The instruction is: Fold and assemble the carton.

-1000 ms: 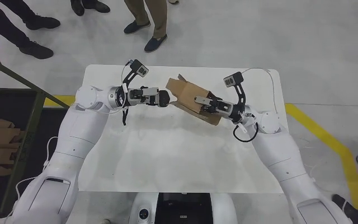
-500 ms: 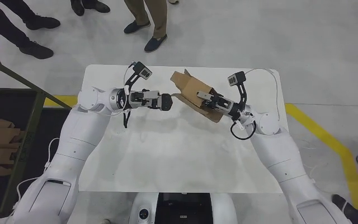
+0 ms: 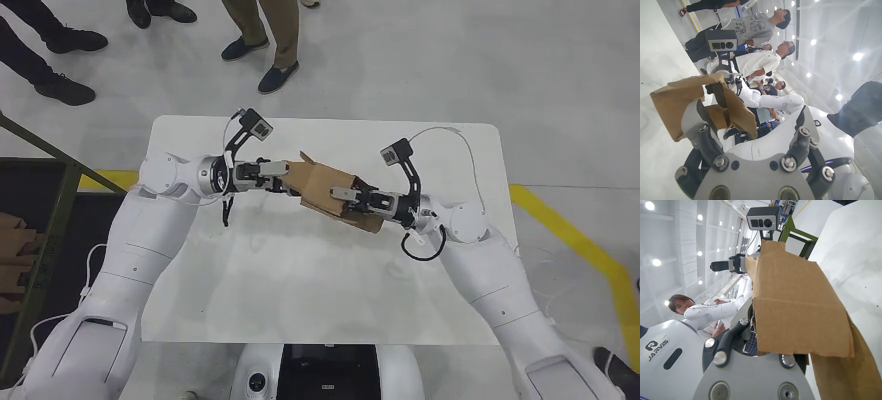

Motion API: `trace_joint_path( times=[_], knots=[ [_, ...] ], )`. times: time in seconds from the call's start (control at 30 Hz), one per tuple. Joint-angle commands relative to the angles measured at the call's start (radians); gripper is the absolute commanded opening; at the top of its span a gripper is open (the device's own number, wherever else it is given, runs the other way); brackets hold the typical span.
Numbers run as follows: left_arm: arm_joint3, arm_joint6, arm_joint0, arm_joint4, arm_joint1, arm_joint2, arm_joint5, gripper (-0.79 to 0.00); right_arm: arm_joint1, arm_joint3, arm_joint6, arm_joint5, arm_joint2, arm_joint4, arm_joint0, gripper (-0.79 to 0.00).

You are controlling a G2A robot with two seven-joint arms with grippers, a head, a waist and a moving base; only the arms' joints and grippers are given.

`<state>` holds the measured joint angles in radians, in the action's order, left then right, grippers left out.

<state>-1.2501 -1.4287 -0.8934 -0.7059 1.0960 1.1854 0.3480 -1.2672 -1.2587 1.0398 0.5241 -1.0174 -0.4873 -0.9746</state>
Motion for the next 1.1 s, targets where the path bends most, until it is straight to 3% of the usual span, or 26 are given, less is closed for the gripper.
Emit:
trace_joint_path(
  times=[0.0,0.33,0.7,1.07],
  knots=[
    [0.001,-0.001,0.001,0.003,0.001,-0.003,-0.001,0.000,-0.001,0.002,-0.003,0.001,0.001,0.001,0.003,-0.785],
    [0.013,0.037,-0.009,0.006,-0.009,0.049,0.032,0.000,0.005,0.015,0.012,0.004,-0.027,-0.029,-0.005,-0.785],
    [0.005,0.120,-0.010,0.013,-0.012,0.082,0.048,0.000,0.003,-0.012,0.135,-0.022,0.020,-0.042,-0.013,-0.785],
    [-0.010,0.055,-0.009,0.005,-0.008,0.045,0.029,0.000,-0.002,-0.001,0.102,-0.015,0.019,-0.073,0.000,-0.785]
  ],
)
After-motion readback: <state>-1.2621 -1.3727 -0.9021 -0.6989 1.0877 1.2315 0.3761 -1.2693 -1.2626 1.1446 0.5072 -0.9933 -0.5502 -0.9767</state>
